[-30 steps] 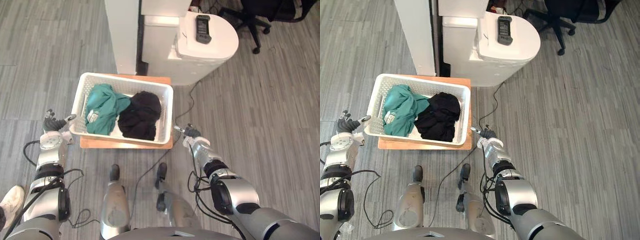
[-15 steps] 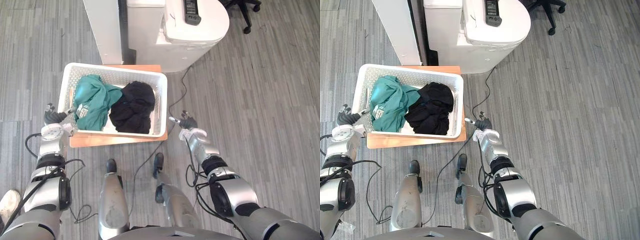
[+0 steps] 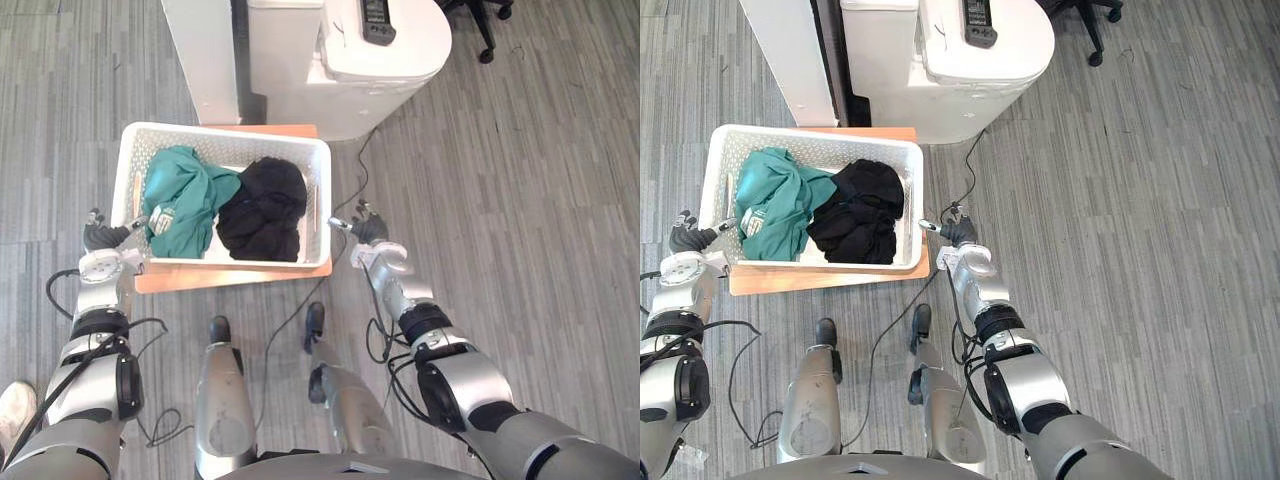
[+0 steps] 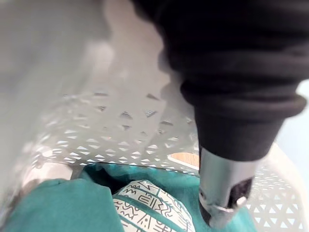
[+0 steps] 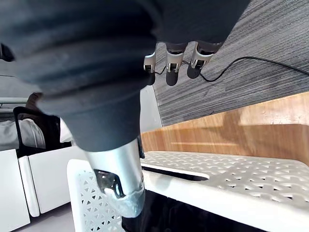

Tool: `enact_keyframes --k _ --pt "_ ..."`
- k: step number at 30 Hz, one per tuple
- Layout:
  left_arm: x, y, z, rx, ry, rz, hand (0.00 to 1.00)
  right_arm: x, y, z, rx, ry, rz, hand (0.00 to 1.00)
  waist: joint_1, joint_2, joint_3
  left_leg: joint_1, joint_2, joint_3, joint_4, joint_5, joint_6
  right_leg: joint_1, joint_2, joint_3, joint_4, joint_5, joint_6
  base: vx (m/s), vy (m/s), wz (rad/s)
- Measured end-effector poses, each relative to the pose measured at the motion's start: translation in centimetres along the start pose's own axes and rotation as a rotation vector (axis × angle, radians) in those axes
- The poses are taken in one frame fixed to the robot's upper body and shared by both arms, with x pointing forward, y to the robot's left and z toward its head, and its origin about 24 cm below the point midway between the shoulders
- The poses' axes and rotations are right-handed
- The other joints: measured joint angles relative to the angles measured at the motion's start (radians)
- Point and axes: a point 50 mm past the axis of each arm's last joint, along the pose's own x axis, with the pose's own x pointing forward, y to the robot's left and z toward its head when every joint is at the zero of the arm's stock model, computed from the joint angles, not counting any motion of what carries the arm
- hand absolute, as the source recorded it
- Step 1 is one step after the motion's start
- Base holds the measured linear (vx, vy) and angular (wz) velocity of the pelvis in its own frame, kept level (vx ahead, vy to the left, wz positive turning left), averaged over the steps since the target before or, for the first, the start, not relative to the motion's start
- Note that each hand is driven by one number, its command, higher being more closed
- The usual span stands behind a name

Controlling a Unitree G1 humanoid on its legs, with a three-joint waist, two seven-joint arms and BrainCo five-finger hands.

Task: Pick up the laundry basket with both hands and put the clothes into the washing machine.

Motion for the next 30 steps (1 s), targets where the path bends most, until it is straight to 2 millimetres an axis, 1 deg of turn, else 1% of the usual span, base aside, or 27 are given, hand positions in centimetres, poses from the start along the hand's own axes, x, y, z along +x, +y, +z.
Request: enact_keyframes --k 1,3,4,6,8,11,12,14,15,17,20,22,23,25,26,30 --pt "0.0 -0.2 0.3 0.006 -0.013 -0.007 0.00 0.3 0.0 0.1 -0.018 0.018 -0.010 0.00 0.001 0.002 0.004 -0.007 0.000 -0.007 0.007 -0.001 0.000 0.000 0.000 -0.007 0.000 0.000 -0.001 -0.01 -0.011 0.15" --pt "0.0 -0.9 1.0 0.018 -0.039 -0.028 0.00 0.6 -0.2 0.1 -0.006 0.041 -0.021 0.00 0.003 0.003 0.011 -0.020 0.000 -0.018 0.013 -0.001 0.002 -0.001 -0.001 -0.022 0.000 0.000 -0.001 -0.01 -0.002 0.20" --pt "0.1 -1.4 1.6 0.023 -0.055 -0.045 0.00 0.8 -0.4 -0.1 0.007 0.058 -0.025 0.00 0.009 0.004 0.013 -0.030 -0.001 -0.021 0.019 -0.002 0.003 -0.003 -0.002 -0.025 0.000 0.000 -0.001 0.00 0.011 0.15" --pt "0.1 -1.9 2.2 0.030 -0.074 -0.059 0.00 1.1 -0.1 0.1 0.022 0.078 -0.017 0.00 0.012 0.006 0.019 -0.040 -0.003 -0.032 0.029 -0.004 0.006 -0.004 -0.005 -0.038 0.000 -0.001 -0.001 -0.01 0.017 0.16" --pt "0.1 -2.6 3.0 0.038 -0.097 -0.078 0.00 1.3 0.0 0.7 0.011 0.070 -0.018 0.00 0.009 0.009 0.022 -0.054 -0.014 -0.044 0.028 0.000 0.010 -0.008 -0.013 -0.052 0.000 -0.004 0.000 -0.02 0.027 0.22" --pt "0.1 -3.4 4.4 0.040 -0.138 -0.097 0.00 1.8 0.2 2.2 0.007 0.040 -0.019 0.00 0.008 0.010 0.026 -0.086 -0.030 -0.049 0.028 0.009 0.020 -0.034 -0.030 -0.069 0.000 -0.003 0.001 -0.02 0.031 0.12" --pt "0.2 -3.6 5.1 0.031 -0.154 -0.096 0.00 2.0 0.4 2.9 -0.004 0.029 -0.019 0.00 0.008 0.011 0.035 -0.087 -0.034 -0.049 0.029 0.010 0.022 -0.034 -0.035 -0.074 0.000 -0.002 0.001 -0.01 0.024 0.07" --pt "0.2 -3.9 5.6 0.028 -0.167 -0.098 0.00 2.0 0.3 3.3 -0.016 0.018 -0.020 0.00 0.008 0.011 0.038 -0.095 -0.036 -0.052 0.030 0.010 0.023 -0.038 -0.037 -0.077 0.000 -0.002 0.001 -0.01 0.015 0.07" --pt "0.2 -4.1 6.2 0.024 -0.183 -0.097 0.00 2.1 0.2 3.6 -0.044 0.014 -0.024 0.00 0.009 0.011 0.038 -0.107 -0.037 -0.057 0.030 0.011 0.023 -0.046 -0.038 -0.079 0.000 -0.002 0.001 0.01 -0.001 0.11" --pt "0.2 -4.5 7.2 0.030 -0.206 -0.102 0.00 2.3 0.5 4.4 -0.049 -0.005 -0.015 0.00 0.006 0.013 0.040 -0.124 -0.040 -0.068 0.030 0.016 0.023 -0.057 -0.038 -0.090 0.000 -0.002 0.001 0.00 -0.012 0.14" --pt "0.1 -5.4 9.3 0.025 -0.249 -0.114 0.00 2.6 0.3 6.5 -0.044 -0.056 -0.026 0.00 0.002 0.023 0.061 -0.141 -0.046 -0.075 0.029 0.024 0.026 -0.073 -0.043 -0.101 0.009 -0.002 0.001 -0.01 -0.019 0.10" --pt "0.0 -5.9 10.1 0.041 -0.269 -0.120 0.00 2.6 0.0 7.4 -0.049 -0.089 -0.032 0.00 -0.001 0.028 0.066 -0.153 -0.052 -0.075 0.028 0.026 0.029 -0.086 -0.050 -0.102 0.013 -0.002 0.002 -0.01 0.000 0.05" --pt "-0.1 -6.2 10.6 0.049 -0.282 -0.121 1.00 2.6 -0.1 7.9 -0.051 -0.109 -0.034 0.00 -0.002 0.028 0.066 -0.162 -0.056 -0.073 0.028 0.027 0.031 -0.099 -0.054 -0.101 0.020 -0.002 0.002 -0.02 0.001 0.04" --pt "-0.2 -6.6 11.5 0.072 -0.301 -0.128 1.00 2.6 -0.3 8.4 -0.054 -0.126 -0.039 0.00 -0.004 0.029 0.068 -0.172 -0.059 -0.073 0.030 0.030 0.035 -0.108 -0.057 -0.101 0.024 -0.001 0.003 0.00 -0.002 0.02" --pt "-0.2 -6.8 12.2 0.090 -0.317 -0.132 1.00 2.6 -0.4 8.5 -0.059 -0.132 -0.042 1.00 -0.005 0.028 0.075 -0.172 -0.061 -0.073 0.031 0.030 0.036 -0.109 -0.059 -0.101 0.026 -0.001 0.004 0.00 0.000 0.00" --pt "-0.6 -7.5 13.6 0.133 -0.358 -0.149 1.00 2.5 -0.7 8.6 -0.104 -0.140 -0.050 1.00 -0.007 0.028 0.076 -0.192 -0.064 -0.066 0.036 0.031 0.038 -0.134 -0.064 -0.095 0.033 0.001 0.008 -0.01 -0.010 -0.02"
